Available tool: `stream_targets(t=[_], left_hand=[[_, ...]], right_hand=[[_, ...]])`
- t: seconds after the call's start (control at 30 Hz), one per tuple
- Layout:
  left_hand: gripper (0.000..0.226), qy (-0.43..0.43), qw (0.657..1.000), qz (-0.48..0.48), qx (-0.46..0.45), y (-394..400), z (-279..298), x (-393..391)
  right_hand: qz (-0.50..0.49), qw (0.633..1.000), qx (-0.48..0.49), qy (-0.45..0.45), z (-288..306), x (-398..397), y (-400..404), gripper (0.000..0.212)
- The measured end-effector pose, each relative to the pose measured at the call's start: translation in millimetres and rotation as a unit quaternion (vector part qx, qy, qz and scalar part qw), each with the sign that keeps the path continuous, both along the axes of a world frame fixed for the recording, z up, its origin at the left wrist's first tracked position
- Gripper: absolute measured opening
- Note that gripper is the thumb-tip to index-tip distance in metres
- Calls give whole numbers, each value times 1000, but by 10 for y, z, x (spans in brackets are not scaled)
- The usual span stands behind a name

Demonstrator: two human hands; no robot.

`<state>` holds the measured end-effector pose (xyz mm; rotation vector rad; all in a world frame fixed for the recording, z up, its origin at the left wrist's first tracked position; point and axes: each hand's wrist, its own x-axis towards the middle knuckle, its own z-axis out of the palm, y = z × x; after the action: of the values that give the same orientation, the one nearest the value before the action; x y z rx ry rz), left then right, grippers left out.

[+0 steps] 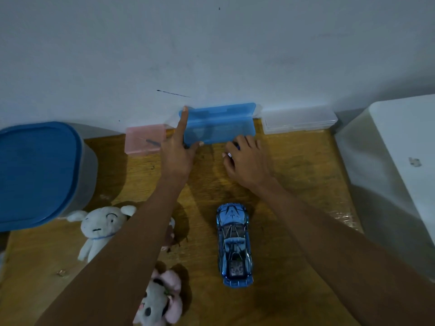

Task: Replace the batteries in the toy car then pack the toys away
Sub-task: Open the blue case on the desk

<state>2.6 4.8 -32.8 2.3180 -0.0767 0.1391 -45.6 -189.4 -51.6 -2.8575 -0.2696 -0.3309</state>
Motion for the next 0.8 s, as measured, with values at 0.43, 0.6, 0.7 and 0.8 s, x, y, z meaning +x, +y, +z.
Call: stream_targets(t=[0.43,0.6,0.7,0.8], left_hand=[[98,9,1000,1,5,-1,51,-16],[105,29,1000,1,6,0,83,-26],[104,36,999,16,-5,-18,80,-45],[97,23,1000,18,-11,-12,60,-58]], right_hand=[[12,998,47,-43,36,-7,-30,24],[-135,962,225,-71,298,204,-50,37],[-179,951,249,-30,378,312,-73,42],[-179,958,223,-8,336,276,-79,35]])
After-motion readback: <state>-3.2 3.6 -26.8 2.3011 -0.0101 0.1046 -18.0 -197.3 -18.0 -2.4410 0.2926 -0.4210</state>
